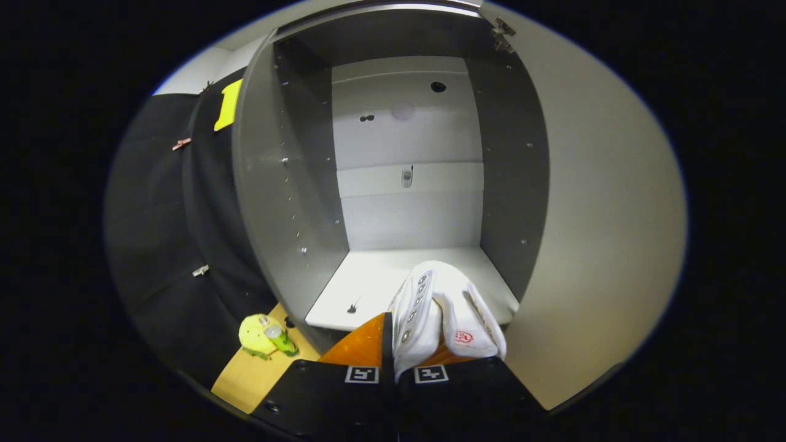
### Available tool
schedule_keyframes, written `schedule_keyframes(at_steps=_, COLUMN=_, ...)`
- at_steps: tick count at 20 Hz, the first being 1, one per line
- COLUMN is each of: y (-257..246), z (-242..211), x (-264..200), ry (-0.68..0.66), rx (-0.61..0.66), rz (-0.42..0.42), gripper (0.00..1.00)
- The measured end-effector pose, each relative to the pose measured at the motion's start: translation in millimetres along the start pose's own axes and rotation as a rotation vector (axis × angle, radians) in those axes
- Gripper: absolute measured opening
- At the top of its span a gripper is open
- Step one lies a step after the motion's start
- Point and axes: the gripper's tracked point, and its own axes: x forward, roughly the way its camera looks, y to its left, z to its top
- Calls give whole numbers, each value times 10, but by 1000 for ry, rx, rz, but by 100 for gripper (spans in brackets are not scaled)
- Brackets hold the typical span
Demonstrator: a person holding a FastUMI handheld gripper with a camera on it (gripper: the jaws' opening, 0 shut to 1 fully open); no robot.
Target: Open the shoe cabinet door, grab the shoes and put them into the shoe cabinet, then close the shoe cabinet door.
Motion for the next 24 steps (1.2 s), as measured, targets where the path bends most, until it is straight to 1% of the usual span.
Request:
schedule_keyframes(at_steps=5, y=-45, z=180, x=794, ry=0, rx=-46, rz=-49, gripper=6)
schedule_keyframes(at_steps=9, y=3, z=143, x=1336, ry=31, rx=-51, rz=-47, gripper=6)
schedule_keyframes(at_steps=13, y=22, z=146, x=1792, ry=30, rx=-151, rz=-62, gripper=6)
schedule_keyframes(at_steps=16, y=34, z=108, x=2006, ry=32, rx=-215, rz=-77, gripper=6)
schedule_keyframes(at_steps=20, y=48, z=-165, x=2198, ry=117, rx=-224, rz=-85, gripper=6)
schedule_keyframes(at_steps=24, y=66, z=-348, x=2301, ry=163, rx=-229, rz=-93, gripper=6)
